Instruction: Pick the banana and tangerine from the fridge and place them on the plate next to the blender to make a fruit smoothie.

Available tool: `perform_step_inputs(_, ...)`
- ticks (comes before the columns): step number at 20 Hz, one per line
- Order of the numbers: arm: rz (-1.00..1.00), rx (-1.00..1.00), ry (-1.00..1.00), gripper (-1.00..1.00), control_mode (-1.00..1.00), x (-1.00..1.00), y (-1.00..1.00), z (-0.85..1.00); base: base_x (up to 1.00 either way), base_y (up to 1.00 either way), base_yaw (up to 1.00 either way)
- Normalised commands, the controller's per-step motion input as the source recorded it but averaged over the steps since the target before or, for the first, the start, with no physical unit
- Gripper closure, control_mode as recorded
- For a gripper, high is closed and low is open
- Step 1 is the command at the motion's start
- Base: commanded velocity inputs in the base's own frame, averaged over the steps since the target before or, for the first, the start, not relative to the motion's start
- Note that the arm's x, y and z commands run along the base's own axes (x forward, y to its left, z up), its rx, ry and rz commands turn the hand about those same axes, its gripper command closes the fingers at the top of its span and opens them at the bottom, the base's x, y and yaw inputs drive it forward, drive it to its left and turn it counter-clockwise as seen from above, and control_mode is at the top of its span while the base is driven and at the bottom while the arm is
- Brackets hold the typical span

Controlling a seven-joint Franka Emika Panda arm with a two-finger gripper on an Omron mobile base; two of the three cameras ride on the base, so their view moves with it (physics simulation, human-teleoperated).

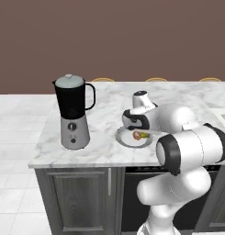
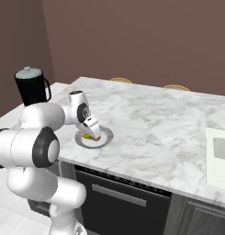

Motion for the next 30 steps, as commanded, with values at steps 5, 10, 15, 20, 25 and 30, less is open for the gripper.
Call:
perform_step_inputs(5,-0.01,0.0,0.0,1.0,-1.0,0.27,0.0,-0.25,0.0,0.0,0.0)
perform_step_inputs(10,0.0,0.0,0.0,1.0,-1.0,0.22,0.0,-0.31,0.0,0.0,0.0)
perform_step_inputs(15,0.0,0.0,0.0,1.0,-1.0,0.02,0.0,-0.42,0.0,0.0,0.0)
perform_step_inputs(20,0.0,0.0,0.0,-1.0,-1.0,-0.16,0.0,-0.4,0.0,0.0,0.0)
perform_step_inputs(25,0.0,0.0,-0.01,-1.0,-1.0,-0.06,0.0,-0.06,0.0,0.0,0.0)
perform_step_inputs(30,-0.01,0.0,0.0,-1.0,-1.0,0.0,0.01,0.07,0.0,0.0,0.0)
